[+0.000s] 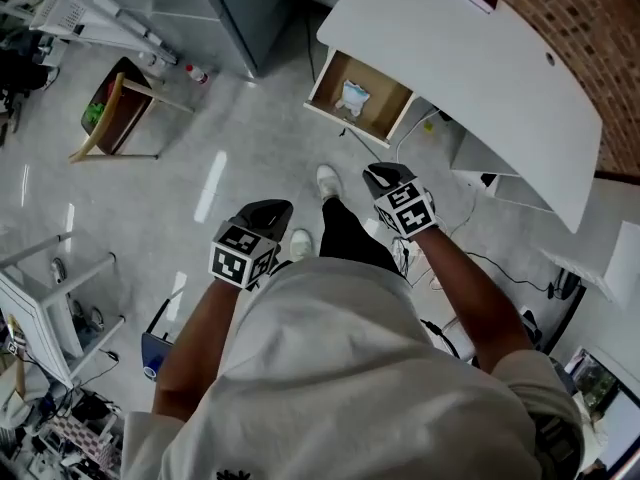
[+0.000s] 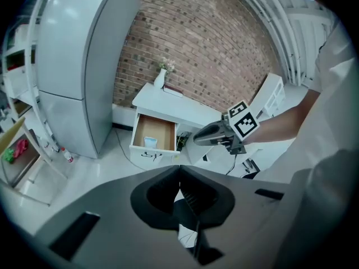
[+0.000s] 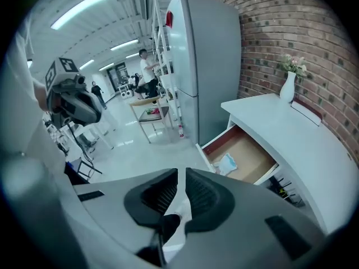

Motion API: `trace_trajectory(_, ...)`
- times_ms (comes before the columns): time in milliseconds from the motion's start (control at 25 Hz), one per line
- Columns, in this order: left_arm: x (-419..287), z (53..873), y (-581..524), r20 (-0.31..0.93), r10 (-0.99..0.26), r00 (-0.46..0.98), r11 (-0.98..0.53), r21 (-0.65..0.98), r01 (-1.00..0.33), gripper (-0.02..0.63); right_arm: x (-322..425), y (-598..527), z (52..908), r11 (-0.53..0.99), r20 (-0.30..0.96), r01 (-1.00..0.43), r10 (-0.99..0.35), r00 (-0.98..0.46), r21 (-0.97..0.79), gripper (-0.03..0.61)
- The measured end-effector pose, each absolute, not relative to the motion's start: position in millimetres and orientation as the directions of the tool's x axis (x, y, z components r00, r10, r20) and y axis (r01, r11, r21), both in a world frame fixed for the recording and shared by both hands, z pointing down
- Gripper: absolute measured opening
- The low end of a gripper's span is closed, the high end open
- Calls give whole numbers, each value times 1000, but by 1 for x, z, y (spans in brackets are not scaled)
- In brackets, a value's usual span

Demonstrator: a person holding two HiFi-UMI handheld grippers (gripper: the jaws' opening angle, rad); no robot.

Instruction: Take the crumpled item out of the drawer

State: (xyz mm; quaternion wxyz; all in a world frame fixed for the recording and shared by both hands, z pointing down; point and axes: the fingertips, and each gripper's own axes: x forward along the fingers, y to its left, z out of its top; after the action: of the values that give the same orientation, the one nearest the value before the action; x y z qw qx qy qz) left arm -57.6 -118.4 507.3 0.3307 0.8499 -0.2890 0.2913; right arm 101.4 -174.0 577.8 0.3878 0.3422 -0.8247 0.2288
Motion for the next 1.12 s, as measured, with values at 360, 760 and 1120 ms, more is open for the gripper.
trace_trajectory(360,-7,550,-223,728,-255,637,-569,419,-707,25,137,-351,714,742,873,-670,-312,-375,-23,73)
trace_trajectory(760,7,602,-276,736,-226,638,-527,459,-716,25,123,-420,840,802,925,-597,-203,-320,-30,81)
trace_trajectory(1120,-8,647,-287,740,-225,633,-456,495,-740,25,117,-452,936,856,961,-516,-145,-235,3,95)
